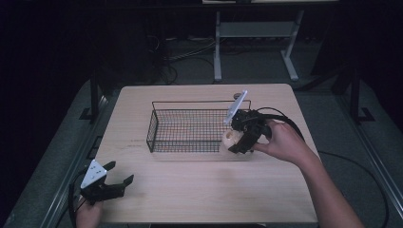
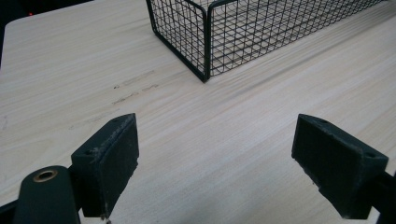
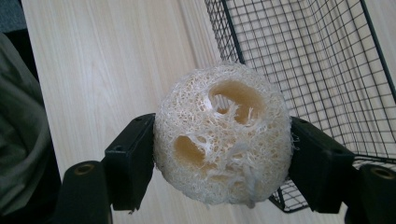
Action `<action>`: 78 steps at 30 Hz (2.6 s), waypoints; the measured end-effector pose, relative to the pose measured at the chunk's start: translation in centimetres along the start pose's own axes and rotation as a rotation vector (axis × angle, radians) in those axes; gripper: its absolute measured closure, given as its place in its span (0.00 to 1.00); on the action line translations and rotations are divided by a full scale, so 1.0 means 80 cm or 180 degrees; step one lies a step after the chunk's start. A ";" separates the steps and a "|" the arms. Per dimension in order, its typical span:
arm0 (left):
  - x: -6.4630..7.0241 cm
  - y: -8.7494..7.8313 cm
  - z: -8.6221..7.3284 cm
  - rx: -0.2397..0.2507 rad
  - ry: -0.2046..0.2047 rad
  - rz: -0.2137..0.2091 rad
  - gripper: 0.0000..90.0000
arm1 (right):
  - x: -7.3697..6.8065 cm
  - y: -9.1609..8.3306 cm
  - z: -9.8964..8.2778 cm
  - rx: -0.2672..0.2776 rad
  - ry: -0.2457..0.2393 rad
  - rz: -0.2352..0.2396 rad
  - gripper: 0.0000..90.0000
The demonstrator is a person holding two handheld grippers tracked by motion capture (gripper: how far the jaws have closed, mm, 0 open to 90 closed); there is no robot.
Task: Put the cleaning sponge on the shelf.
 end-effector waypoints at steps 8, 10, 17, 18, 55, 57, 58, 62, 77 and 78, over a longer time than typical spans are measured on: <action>0.003 0.001 0.001 -0.0018 0.0033 -0.0015 0.16 | 0.014 0.007 0.017 -0.0080 -0.0049 -0.0053 0.32; 0.003 0.001 0.001 -0.0018 0.0032 -0.0018 0.16 | 0.018 0.009 0.020 -0.0082 -0.0041 -0.0053 0.32; 0.004 0.003 0.000 -0.0024 0.0027 -0.0033 0.16 | 0.032 0.019 0.031 -0.0085 0.0007 -0.0034 0.32; 0.005 0.003 0.000 -0.0028 0.0030 -0.0038 0.16 | 0.034 0.020 0.031 -0.0099 0.0018 -0.0031 0.32; 0.006 0.000 0.000 -0.0008 0.0038 -0.0054 0.16 | 0.092 0.078 0.036 -0.0321 0.0271 -0.0077 0.32; 0.006 0.000 0.000 -0.0011 0.0039 -0.0058 0.16 | 0.093 0.083 0.036 -0.0350 0.0253 -0.0096 0.32; 0.006 0.000 0.000 -0.0012 0.0039 -0.0056 0.16 | 0.094 0.085 0.036 -0.0354 0.0250 -0.0098 0.32; 0.006 0.000 0.000 -0.0011 0.0043 -0.0055 0.16 | 0.096 0.091 0.037 -0.0356 0.0267 -0.0088 0.32; 0.005 -0.001 -0.002 -0.0006 0.0015 -0.0052 0.16 | 0.098 0.116 0.029 -0.0361 0.0381 -0.0002 0.32; 0.005 -0.001 -0.001 -0.0003 0.0015 -0.0050 0.16 | 0.098 0.118 0.029 -0.0359 0.0382 0.0012 0.32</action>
Point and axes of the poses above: each handheld gripper's, and its own axes: y roughly forward along the jaws, z roughly out of its top, x roughly to its right, the point moved 10 cm from there along y, roughly forward along the jaws, and after that the axes turned 5 degrees about -z, right-handed, at the moved point
